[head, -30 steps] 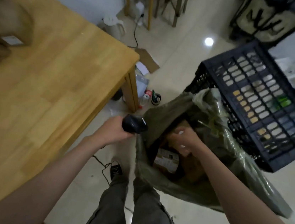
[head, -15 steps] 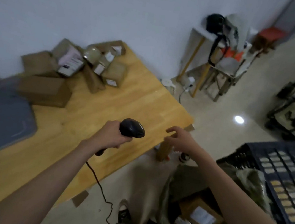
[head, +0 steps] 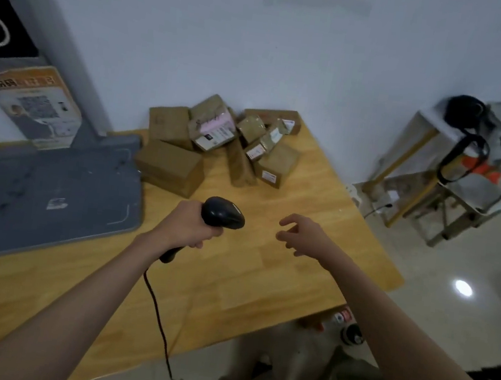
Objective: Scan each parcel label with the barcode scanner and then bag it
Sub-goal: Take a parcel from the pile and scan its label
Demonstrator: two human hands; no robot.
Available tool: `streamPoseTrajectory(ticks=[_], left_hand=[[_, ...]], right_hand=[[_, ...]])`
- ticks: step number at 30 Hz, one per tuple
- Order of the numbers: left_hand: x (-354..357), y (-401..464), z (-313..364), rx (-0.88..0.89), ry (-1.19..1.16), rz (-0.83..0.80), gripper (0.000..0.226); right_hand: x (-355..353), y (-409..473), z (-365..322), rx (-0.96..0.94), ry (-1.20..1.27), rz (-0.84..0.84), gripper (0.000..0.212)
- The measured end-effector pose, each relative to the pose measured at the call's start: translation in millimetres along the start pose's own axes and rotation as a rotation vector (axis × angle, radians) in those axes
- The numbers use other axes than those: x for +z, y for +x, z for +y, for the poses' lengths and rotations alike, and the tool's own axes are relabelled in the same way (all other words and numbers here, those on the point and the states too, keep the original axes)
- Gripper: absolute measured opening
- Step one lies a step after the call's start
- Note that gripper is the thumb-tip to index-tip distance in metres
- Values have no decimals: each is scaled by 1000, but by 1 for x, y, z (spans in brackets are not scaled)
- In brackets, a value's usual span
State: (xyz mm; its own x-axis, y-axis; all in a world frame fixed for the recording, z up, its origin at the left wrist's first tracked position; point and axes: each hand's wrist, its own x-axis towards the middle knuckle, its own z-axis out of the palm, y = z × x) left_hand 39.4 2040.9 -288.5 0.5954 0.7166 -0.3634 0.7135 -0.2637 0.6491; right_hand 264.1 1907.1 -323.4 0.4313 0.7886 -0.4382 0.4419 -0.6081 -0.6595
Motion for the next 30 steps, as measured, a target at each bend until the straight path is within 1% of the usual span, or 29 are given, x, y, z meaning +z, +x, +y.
streamPoseTrajectory(ticks=[6, 11, 13, 17, 21, 24, 27, 30], left_hand=[[-13, 45, 12, -1, 3, 14, 16], [-3, 109, 36, 7, 1, 31, 10], [3, 140, 47, 2, 13, 31, 11], [18, 207, 66, -74, -35, 22, 10], [34, 265, 73, -167, -89, 18, 9], [46, 298, 70, -234, -171, 28, 13], [58, 321, 65, -295, -227, 32, 17], [68, 334, 62, -341, -260, 13, 21]], right_hand=[[-20, 56, -14, -27, 3, 0, 39], [-46, 119, 0, -16, -4, -15, 42], [-59, 149, 8, 2, -3, -17, 42], [-84, 217, 28, 38, -31, -11, 44], [-100, 298, 31, 26, -128, -40, 48], [-106, 360, 27, -27, -179, 0, 58], [-104, 408, 28, -38, -176, -2, 74], [-93, 434, 38, -43, -189, -33, 76]])
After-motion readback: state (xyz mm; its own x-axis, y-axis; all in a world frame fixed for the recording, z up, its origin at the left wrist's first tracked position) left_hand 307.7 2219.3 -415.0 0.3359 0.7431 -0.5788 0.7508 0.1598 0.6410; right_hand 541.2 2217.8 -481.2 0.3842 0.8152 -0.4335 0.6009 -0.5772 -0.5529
